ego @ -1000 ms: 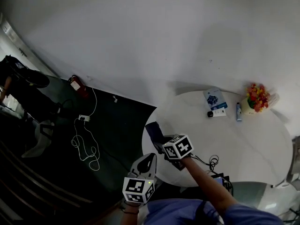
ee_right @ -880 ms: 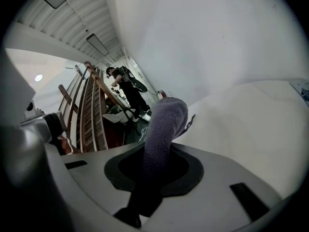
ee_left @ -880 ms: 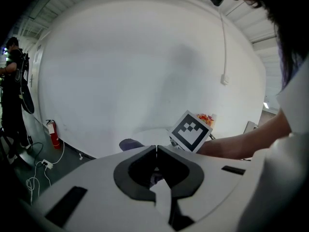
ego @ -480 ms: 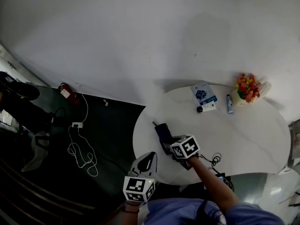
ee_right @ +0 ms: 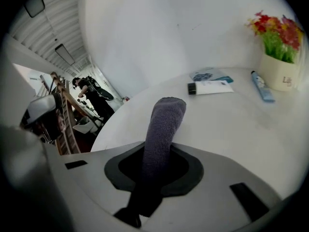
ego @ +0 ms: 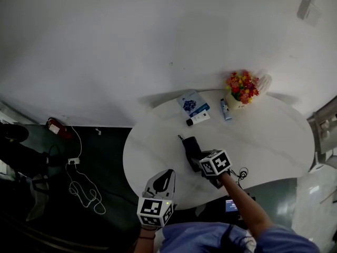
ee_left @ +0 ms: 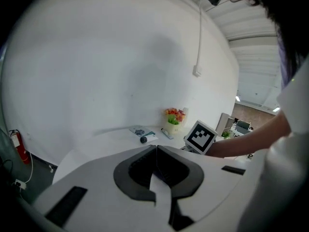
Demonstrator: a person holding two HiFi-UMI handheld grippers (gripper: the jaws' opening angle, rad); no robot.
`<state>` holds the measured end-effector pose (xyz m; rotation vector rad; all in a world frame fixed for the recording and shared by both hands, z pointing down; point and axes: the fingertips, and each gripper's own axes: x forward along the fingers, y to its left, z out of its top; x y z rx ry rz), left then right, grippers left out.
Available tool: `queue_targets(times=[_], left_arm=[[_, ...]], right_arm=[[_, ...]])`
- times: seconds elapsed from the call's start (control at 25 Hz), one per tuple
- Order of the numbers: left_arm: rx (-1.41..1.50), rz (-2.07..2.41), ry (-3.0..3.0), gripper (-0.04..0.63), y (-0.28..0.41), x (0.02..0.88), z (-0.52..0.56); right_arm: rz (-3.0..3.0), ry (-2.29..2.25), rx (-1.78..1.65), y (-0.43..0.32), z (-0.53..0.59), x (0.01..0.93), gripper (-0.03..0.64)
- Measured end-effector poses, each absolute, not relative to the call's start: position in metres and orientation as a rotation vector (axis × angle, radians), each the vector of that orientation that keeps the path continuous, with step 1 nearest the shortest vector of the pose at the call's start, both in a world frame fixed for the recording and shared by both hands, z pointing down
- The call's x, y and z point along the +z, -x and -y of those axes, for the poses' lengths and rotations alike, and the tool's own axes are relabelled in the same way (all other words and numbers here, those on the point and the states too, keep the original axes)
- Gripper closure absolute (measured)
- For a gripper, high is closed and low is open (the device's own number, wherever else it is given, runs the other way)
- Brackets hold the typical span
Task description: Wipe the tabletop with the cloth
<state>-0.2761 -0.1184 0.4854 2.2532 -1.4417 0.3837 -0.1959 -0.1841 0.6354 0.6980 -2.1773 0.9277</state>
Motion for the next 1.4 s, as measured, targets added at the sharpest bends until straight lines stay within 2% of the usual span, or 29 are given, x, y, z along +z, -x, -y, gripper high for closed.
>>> queue_targets(times=[0.84, 1.4], left_arm=[[0.445, 1.173, -2.417, 0.578, 0.02, 0.476, 0.15], [0.504, 1.064, -2.469, 0.578, -0.093, 0.479, 0.159]], right_arm=[[2.032, -1.104, 1.007, -0.14, 0.236, 0.631, 0.545], [1.877, -1.355, 1.001, -0.363, 0.247, 0.638, 0.545]])
